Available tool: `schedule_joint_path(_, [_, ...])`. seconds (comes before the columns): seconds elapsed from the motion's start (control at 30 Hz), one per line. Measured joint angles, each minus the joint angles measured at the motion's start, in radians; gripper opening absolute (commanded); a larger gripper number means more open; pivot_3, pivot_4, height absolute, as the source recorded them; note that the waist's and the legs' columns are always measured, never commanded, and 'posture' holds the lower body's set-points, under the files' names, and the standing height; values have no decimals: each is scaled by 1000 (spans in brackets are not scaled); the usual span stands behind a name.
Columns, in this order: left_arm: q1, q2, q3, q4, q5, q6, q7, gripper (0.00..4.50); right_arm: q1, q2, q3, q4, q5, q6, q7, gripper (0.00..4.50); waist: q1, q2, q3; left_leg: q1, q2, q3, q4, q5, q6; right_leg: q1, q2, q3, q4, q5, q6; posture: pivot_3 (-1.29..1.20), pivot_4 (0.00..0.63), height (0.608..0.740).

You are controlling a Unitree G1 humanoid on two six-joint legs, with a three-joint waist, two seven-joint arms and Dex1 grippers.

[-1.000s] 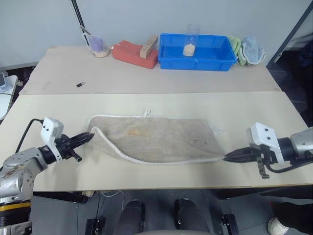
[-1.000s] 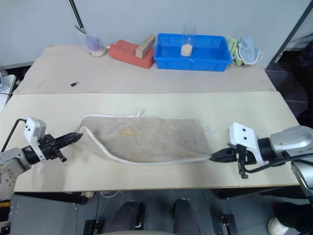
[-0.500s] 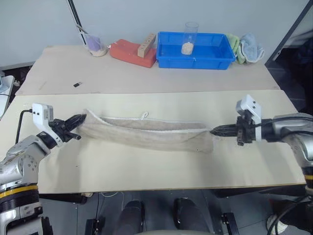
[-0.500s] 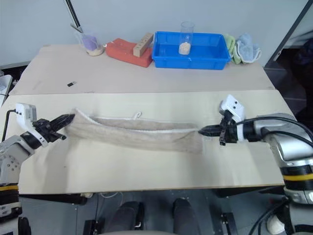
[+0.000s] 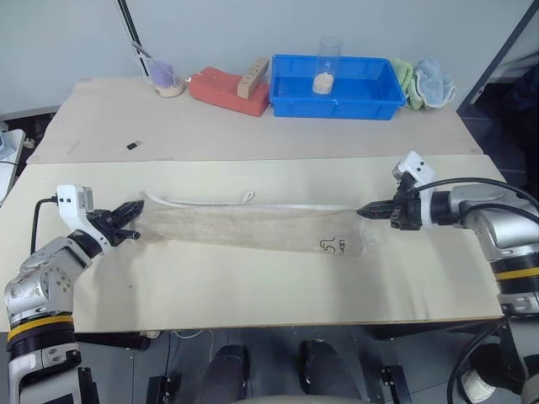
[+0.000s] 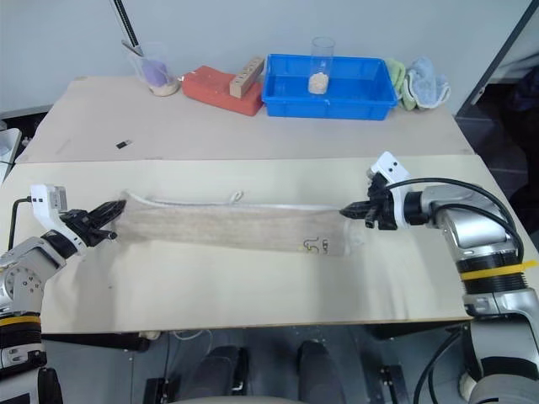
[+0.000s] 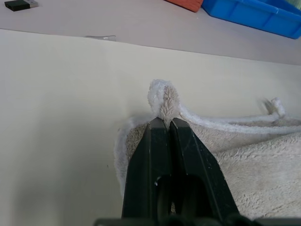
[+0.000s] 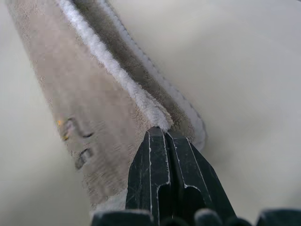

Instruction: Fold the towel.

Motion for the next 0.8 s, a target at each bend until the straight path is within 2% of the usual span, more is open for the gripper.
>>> schedule_joint_path(0.2, [-25,-15,-12,56,18,-8,32,0,-45,54,3,65,-44,-4,-64,36,0,0,0,0,0,0,0,0,0,0,0,0,0,0,0,0,150,740])
schedule_joint_path(0.3, [-47,-15,-21,89,42,-31,48,904,-68,87,-1,97,-61,-9,-115,893,-1,0,0,0,0,0,0,0,0,-1,1,0,0,0,0,0,150,740])
schedule_joint_path(0.57, [-41,12,-54,106,111,-135,20,4500,-55,86,-90,62,-61,-14,-197,3666,0,0,0,-1,0,0,-1,0,0,-1,-1,0,0,0,0,0,150,740])
schedule_joint_path(0.63, [-26,48,-60,86,129,-168,-4,4500,-36,73,-129,13,-54,-10,-208,4322,0,0,0,-1,0,0,-1,0,0,-2,0,0,0,0,0,0,150,740])
schedule_joint_path(0.8, [48,151,-99,-103,148,-234,-145,4500,111,54,-228,-184,-1,30,-247,4322,1,0,0,-2,0,-1,-2,0,-1,-1,-2,0,-1,0,0,0,150,740])
